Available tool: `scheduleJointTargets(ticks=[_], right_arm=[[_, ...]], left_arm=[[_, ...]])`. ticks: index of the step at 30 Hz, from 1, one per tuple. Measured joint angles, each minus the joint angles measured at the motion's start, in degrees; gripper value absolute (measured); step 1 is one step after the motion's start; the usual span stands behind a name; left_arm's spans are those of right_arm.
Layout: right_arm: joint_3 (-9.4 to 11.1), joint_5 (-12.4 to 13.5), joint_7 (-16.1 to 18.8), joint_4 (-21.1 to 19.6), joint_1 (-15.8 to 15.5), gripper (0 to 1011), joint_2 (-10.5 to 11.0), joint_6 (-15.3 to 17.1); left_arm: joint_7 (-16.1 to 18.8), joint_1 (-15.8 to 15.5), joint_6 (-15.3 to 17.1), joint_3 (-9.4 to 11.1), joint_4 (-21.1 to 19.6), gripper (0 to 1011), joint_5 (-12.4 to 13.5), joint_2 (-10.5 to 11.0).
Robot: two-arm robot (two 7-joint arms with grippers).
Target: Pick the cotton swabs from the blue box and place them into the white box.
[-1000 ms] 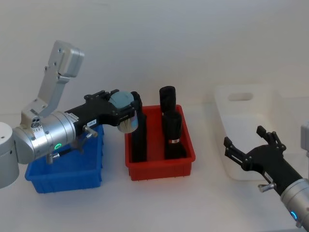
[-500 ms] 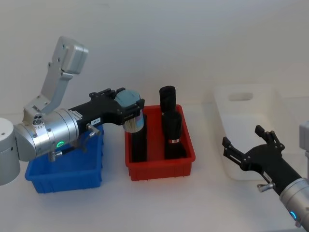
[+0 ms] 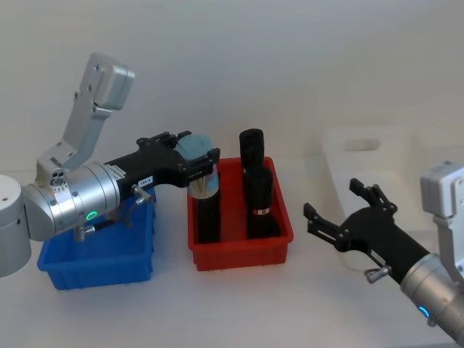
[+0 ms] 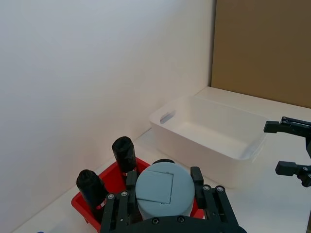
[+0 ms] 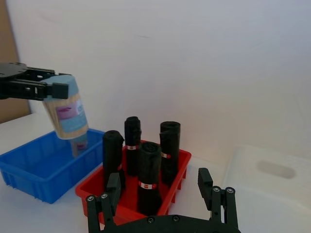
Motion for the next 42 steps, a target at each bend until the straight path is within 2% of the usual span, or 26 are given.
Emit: scheduleJointTargets(ticks=[7,11,22,31,42], right_arm=[[-1.05,-2.14,5.81,0.64,3.38,1001,-1.42,2.23],[-1.52,-3.18,8.01,1.32,4.98,1001,-2.17,3.12],[-3.36,-7.83,14.90,5.77,11.32,1001,-5.33,6.04],[-4.81,-11.24,18.09,9.71,15.01,1002,-7.55,7.46],[-6.66,-14.37,19.07,13.98,18.24,1002,-10.14,7.65]], left_arm=[[-0.09,-0.04,0.04,0.01,-0.05,669,0.00,0.00],[-0.13,-0.06,0.07,0.01,-0.07,669,0.00,0.00],[-0.20,-0.08,0.10,0.00,-0.12,669,0.01,0.00],[-0.23,-0.08,0.10,0.00,-0.12,669,0.01,0.00],[-0.23,-0.07,0.10,0.00,-0.11,669,0.01,0.00]])
